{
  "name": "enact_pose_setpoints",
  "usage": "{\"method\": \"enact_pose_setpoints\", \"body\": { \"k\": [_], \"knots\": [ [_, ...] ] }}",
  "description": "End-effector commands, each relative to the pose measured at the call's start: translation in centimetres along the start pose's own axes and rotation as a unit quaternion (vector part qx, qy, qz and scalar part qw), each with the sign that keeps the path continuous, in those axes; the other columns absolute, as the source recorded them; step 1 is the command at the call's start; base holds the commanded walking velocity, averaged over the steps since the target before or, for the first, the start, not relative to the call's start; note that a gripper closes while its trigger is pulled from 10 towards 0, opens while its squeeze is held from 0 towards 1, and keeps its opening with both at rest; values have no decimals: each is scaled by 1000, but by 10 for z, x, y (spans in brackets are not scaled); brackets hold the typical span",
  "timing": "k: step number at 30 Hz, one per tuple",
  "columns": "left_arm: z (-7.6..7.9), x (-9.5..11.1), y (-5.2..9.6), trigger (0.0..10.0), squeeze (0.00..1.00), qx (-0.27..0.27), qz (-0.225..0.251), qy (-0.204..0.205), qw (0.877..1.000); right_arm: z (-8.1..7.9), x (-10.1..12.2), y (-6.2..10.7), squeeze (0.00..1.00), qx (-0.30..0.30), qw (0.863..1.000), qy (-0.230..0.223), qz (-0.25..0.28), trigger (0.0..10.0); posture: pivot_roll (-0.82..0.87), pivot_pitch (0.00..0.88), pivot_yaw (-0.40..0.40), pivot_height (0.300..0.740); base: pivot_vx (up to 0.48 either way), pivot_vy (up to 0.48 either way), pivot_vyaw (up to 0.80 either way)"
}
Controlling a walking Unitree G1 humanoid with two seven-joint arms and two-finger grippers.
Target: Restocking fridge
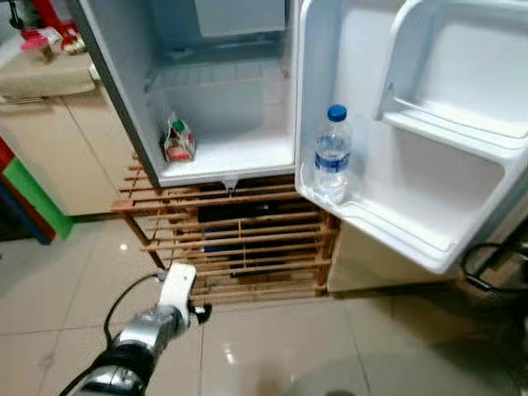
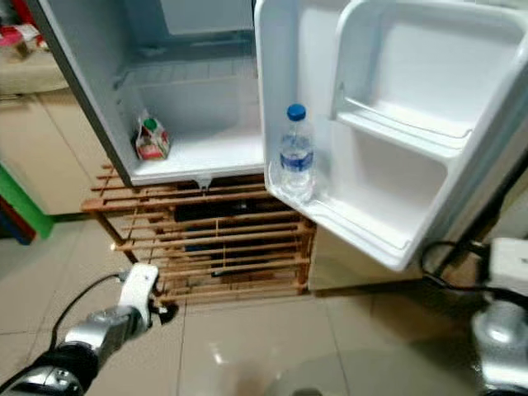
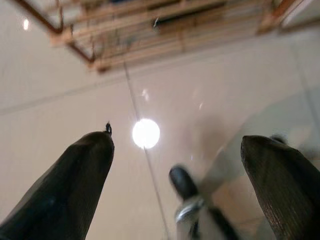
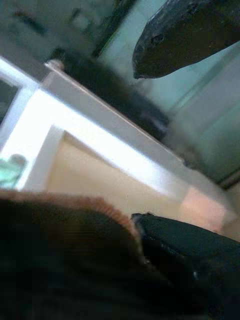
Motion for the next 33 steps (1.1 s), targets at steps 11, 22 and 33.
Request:
{"method": "enact_pose_setpoints", "body": {
  "k": [11, 22, 33],
  "knots": [
    [-37, -43, 5, 10000, 0, 66, -48, -37, 996, -79, 84, 33, 0, 184, 973, -123, 67, 10000, -173, 0, 102, 740, 0, 0, 0],
    [-32, -74, 8, 10000, 0, 31, -106, -141, 984, -155, 127, 157, 0, 595, 765, -244, 44, 10000, -170, 0, 105, 740, 0, 0, 0],
    [-24, -83, 9, 10000, 0, 6, -126, -135, 983, -146, 108, 124, 0, 548, 793, -265, 0, 10000, -164, 0, 107, 740, 0, 0, 0]
  ]
}}
Point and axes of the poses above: a point about 5 cm out from each wrist's last joint towards the gripper, its own y axis pointing back from the gripper into the wrist, its own x axis along the axis of the wrist's last joint, z = x × y, the point moved 6 cm from there along -y, pointing out of the wrist towards the gripper, and after that the axes turned 3 degrees about y, right-handed, at the moved point
